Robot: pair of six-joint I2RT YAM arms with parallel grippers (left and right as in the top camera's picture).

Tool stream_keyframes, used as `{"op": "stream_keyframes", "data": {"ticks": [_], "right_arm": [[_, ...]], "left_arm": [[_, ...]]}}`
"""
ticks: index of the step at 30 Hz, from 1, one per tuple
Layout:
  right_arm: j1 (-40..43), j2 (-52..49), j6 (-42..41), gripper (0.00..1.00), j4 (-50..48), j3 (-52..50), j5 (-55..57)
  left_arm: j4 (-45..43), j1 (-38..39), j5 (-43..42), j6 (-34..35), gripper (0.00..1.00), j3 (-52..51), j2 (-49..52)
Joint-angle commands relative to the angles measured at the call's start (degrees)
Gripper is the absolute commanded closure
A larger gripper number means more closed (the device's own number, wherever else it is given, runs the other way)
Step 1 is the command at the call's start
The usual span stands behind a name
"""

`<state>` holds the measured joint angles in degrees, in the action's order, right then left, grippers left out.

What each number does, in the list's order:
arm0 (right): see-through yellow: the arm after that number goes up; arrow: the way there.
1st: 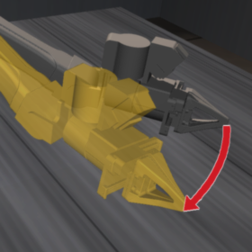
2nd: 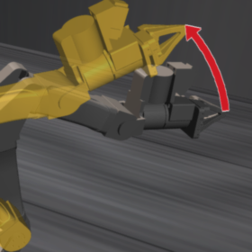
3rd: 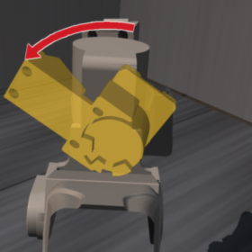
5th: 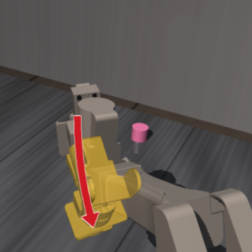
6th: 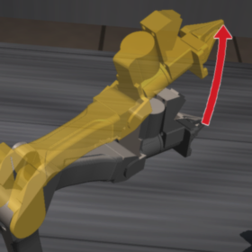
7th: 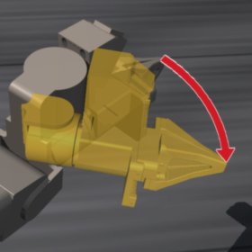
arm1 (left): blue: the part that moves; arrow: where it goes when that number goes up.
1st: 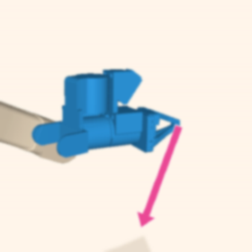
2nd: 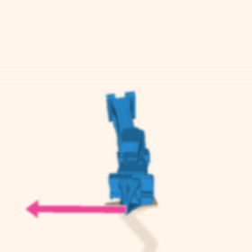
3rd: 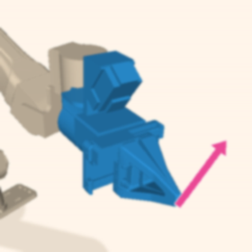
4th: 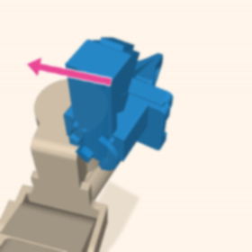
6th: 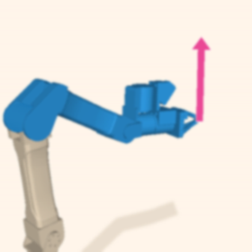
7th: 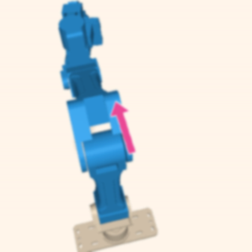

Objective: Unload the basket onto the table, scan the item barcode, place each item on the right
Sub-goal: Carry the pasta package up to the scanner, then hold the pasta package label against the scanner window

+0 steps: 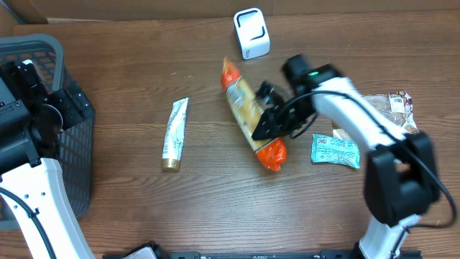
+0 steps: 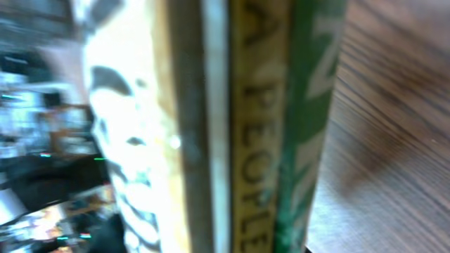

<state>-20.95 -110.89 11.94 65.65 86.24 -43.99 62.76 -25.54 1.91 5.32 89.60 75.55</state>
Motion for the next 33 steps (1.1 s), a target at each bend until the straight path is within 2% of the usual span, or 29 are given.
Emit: {"op": "stream_keyframes", "data": {"ticks": [1, 6, 13, 17, 20, 24, 27, 30, 33], "right_arm": [[3.87, 7.15, 10.01, 0.96, 1.81, 2.58, -22.75], [8.26, 8.15, 11.1, 0.96, 3.52, 2.58, -29.79], [10.91, 9.16, 11.1, 0.96, 3.61, 2.69, -30.08], [10.95, 10.27, 11.04, 0.96, 2.99, 2.97, -28.26], [10.67, 10.51, 8.57, 0.97, 3.15, 5.18, -21.38], [7.78, 10.49, 0.61, 0.97, 0.39, 8.68, 1.14], [2.71, 9.97, -8.39, 0.97, -8.22, 8.98, 29.4], [-1.09, 8.02, -9.62, 0.96, -16.33, 8.85, 50.47], [-3.34, 5.66, -7.96, 0.96, -25.24, 8.52, 66.27]], "left_arm": [[0.0, -0.15, -0.46, -1.51, 0.0, 0.28, 0.11], [0.0, -0.15, -0.46, -1.51, 0.0, 0.28, 0.11], [0.0, -0.17, -0.46, -1.51, 0.0, 0.28, 0.11], [0.0, -0.17, -0.46, -1.51, 0.01, 0.28, 0.11], [0.0, -0.17, -0.46, -1.51, 0.0, 0.28, 0.11], [0.02, -0.17, -0.46, -1.51, 0.01, 0.28, 0.11], [0.0, -0.15, -0.46, -1.51, 0.01, 0.28, 0.11], [0.0, -0.15, -0.46, -1.51, 0.0, 0.28, 0.11], [0.0, -0.15, -0.46, -1.51, 0.0, 0.28, 0.11]]}}
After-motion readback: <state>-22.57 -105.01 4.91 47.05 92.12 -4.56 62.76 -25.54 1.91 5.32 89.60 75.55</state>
